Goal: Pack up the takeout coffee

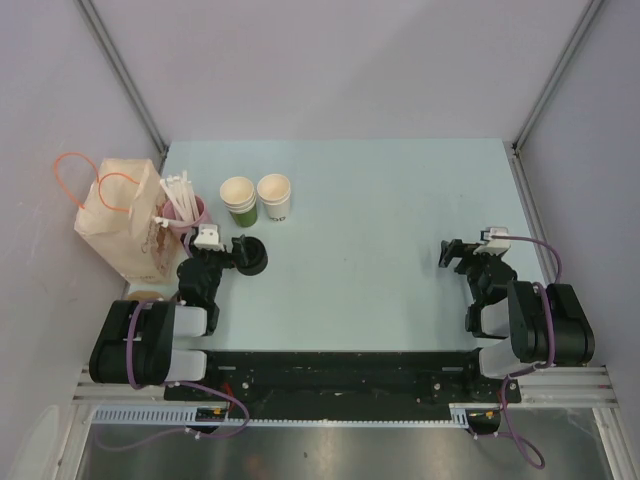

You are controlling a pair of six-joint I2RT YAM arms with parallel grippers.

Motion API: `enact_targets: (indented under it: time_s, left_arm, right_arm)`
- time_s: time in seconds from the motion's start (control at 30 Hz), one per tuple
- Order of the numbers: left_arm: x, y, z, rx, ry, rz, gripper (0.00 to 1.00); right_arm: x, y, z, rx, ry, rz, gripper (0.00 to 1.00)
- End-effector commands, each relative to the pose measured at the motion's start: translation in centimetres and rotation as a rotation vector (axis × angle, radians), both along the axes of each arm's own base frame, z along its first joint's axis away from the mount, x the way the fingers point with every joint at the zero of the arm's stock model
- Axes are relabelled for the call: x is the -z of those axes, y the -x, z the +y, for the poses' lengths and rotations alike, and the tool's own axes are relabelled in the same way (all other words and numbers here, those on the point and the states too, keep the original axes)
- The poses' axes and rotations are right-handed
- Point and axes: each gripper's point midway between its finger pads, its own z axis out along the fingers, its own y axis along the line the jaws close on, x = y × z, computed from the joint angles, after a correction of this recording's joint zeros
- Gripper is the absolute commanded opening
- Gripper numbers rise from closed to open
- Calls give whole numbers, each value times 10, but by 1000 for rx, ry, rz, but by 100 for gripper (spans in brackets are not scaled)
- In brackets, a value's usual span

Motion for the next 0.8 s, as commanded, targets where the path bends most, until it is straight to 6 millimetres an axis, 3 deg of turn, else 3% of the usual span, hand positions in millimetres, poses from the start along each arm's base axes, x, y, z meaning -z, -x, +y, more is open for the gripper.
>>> enact_targets:
  time_s: [0.0, 0.1, 0.17, 0.2, 0.23, 0.27, 0.3, 0.33, 0.37, 0.43, 0.5, 0.53, 0.57, 0.6, 0.67, 0.7, 0.73, 0.77]
  left_arm:
    - [-19, -8, 2, -10, -23, -64, 100]
    - [-20, -8, 2, -10, -22, -67, 100]
    - [-20, -7, 2, -9, -22, -67, 100]
    - [-21, -7, 2, -7, -25, -71, 100]
    - [-26, -6, -7, 45, -36, -83, 100]
    - [-35, -3, -11, 73, -59, -97, 100]
    - [-40, -1, -15, 100, -69, -93, 100]
    - [-54, -4, -23, 149, -77, -107, 100]
    - [-48, 0, -27, 179, -102, -58, 100]
    - [-82, 4, -36, 237, -134, -131, 97]
    - [-66, 9, -52, 364, -135, 0, 88]
    - [-65, 11, -59, 422, -128, 112, 84]
    - [-70, 26, -84, 598, -135, 129, 74]
    - [-75, 36, -94, 680, -137, 144, 71]
    - [-99, 60, -113, 820, -116, 151, 73]
    - [-124, 59, -115, 838, -131, 123, 75]
    - [-119, 62, -116, 838, -114, 197, 75]
    - [-125, 52, -112, 767, -141, 218, 74]
  right_arm:
    - [-26, -9, -4, 19, 13, -93, 100]
    - [-38, -2, -6, 51, 23, -119, 100]
    - [-68, 3, -5, 70, 33, -187, 100]
    - [-53, 7, -2, 60, 33, -103, 100]
    - [-66, 4, 0, 59, 1, -109, 100]
    - [-93, 10, 5, 35, -6, -170, 100]
    - [-87, 14, 9, 9, -8, -125, 100]
    - [-99, 17, 15, -12, -11, -149, 100]
    - [-124, 22, 21, -41, -13, -211, 100]
    - [-133, 29, 27, -62, -21, -205, 100]
    - [-152, 37, 40, -108, -38, -224, 100]
    - [-158, 40, 47, -135, -43, -230, 100]
    - [-164, 43, 54, -165, -44, -228, 99]
    - [-171, 48, 59, -187, -38, -245, 100]
    - [-174, 52, 71, -226, -38, -238, 100]
    - [-180, 54, 76, -240, -40, -247, 100]
    - [-181, 55, 79, -251, -42, -245, 100]
    - [-180, 57, 87, -275, -42, -236, 99]
